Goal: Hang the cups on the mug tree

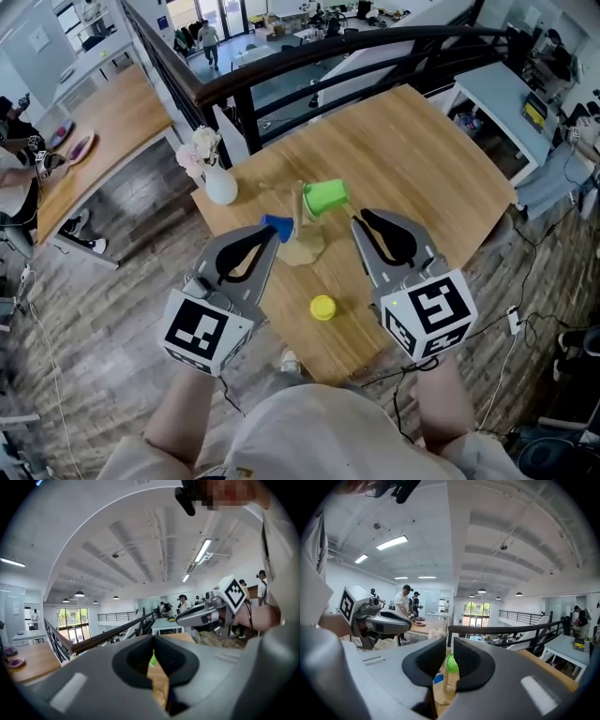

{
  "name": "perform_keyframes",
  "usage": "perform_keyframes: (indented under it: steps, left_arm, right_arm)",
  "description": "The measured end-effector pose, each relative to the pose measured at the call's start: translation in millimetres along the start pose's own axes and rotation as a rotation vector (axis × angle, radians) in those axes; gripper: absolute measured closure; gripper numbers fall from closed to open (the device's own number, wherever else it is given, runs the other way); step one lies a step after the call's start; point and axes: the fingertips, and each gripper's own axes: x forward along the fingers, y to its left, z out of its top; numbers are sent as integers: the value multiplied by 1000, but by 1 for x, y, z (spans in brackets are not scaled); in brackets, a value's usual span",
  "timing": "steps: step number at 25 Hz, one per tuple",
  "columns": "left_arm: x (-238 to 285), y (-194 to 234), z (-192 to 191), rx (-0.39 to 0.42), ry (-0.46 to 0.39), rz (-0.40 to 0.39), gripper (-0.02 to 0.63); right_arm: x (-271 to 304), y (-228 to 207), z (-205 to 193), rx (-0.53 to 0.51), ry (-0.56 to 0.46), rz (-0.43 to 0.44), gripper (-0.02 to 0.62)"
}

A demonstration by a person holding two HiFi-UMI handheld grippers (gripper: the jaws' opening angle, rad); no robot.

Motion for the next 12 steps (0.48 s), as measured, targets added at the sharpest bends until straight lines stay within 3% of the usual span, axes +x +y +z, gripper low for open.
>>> perform_keyframes:
  steps: [12]
  left_arm:
    - [-35,-20,9,8,-24,37,603]
  right_arm:
    - [-44,30,14,1,-34,29,592]
